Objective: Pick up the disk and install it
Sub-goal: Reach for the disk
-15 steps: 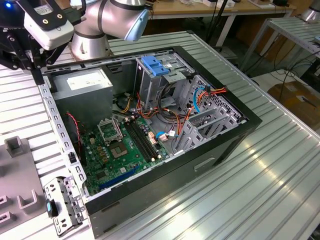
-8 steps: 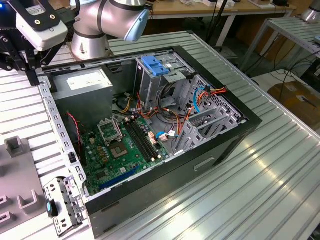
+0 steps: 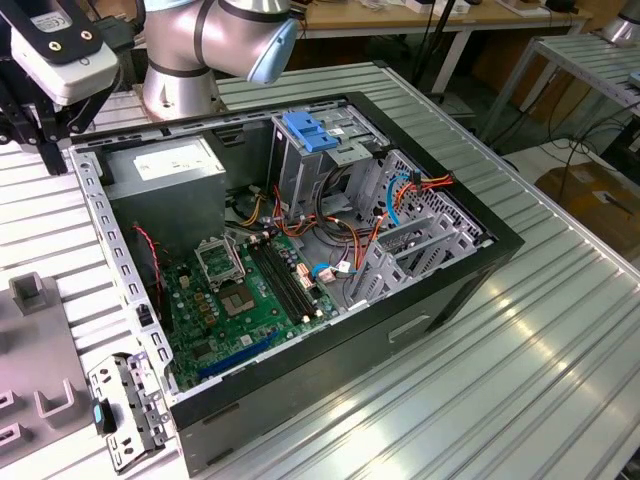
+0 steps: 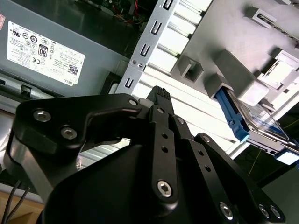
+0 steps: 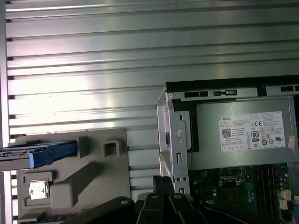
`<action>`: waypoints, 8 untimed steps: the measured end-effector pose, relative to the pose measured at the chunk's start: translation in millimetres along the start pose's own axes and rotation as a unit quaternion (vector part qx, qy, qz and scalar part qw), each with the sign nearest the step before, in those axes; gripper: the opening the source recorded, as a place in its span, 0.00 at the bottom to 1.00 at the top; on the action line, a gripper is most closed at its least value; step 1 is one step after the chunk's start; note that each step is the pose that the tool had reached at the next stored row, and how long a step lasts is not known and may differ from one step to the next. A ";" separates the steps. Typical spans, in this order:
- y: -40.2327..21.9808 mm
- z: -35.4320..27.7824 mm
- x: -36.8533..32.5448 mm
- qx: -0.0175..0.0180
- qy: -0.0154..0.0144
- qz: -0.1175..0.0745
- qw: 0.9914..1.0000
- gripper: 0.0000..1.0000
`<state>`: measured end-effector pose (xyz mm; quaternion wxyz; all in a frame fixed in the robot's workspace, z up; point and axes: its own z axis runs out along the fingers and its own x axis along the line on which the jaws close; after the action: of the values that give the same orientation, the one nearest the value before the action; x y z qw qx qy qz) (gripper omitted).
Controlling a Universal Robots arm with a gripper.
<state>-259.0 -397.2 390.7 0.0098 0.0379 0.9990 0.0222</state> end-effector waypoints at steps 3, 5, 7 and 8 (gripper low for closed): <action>-0.2 0.0 3.1 0.000 0.000 0.000 1.000 0.11; -0.4 0.0 4.9 0.000 0.000 0.000 1.000 0.11; -0.6 0.0 8.3 0.000 0.000 0.000 1.000 0.11; -0.7 0.0 9.3 0.000 0.000 0.000 1.000 0.11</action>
<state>-268.3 -397.2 390.4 0.0096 0.0380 0.9990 0.0221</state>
